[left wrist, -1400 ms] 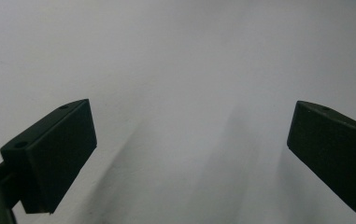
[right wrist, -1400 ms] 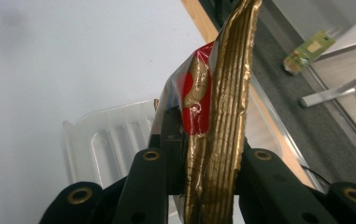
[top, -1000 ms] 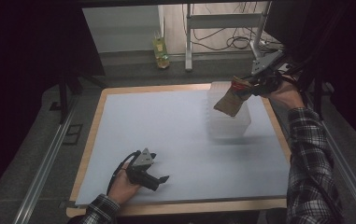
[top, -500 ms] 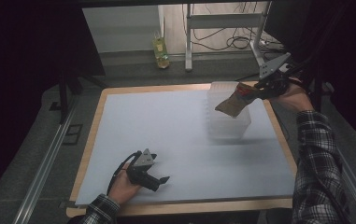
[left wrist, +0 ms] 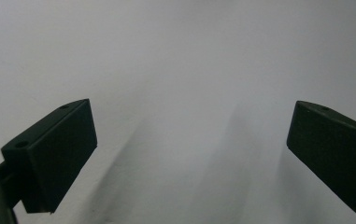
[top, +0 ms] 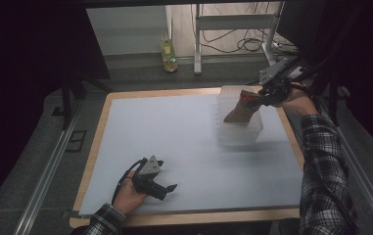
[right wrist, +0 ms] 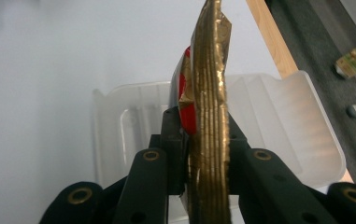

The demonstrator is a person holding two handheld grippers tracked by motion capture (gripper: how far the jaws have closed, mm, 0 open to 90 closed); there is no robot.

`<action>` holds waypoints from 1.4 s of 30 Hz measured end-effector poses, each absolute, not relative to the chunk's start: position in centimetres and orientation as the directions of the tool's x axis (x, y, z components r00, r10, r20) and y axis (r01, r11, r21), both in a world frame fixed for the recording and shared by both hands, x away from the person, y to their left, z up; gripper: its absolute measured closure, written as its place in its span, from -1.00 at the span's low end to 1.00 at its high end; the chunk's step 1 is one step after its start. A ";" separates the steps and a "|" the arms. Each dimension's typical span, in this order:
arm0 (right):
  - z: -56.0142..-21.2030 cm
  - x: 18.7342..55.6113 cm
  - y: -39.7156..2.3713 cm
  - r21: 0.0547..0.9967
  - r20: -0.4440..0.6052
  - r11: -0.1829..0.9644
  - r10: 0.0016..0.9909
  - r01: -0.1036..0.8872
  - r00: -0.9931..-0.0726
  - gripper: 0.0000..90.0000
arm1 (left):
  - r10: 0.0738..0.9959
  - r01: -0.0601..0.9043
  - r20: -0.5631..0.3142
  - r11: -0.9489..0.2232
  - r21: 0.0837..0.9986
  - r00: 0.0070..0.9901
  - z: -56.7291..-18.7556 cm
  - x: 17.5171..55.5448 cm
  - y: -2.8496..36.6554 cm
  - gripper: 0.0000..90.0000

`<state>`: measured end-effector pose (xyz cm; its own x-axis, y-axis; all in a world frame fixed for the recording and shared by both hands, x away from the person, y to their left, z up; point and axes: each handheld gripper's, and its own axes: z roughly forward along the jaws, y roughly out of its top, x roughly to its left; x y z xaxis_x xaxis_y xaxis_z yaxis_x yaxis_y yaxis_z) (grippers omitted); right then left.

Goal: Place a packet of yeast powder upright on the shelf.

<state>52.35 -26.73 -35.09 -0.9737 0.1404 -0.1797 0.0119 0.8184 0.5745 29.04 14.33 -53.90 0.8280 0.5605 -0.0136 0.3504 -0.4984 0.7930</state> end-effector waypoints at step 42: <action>-36.6 51.8 -25.8 0.702 -0.041 0.642 0.469 0.309 -0.882 -0.21 | 0.585 0.337 -0.002 -0.463 0.820 0.811 -53.5 29.0 14.5 -0.99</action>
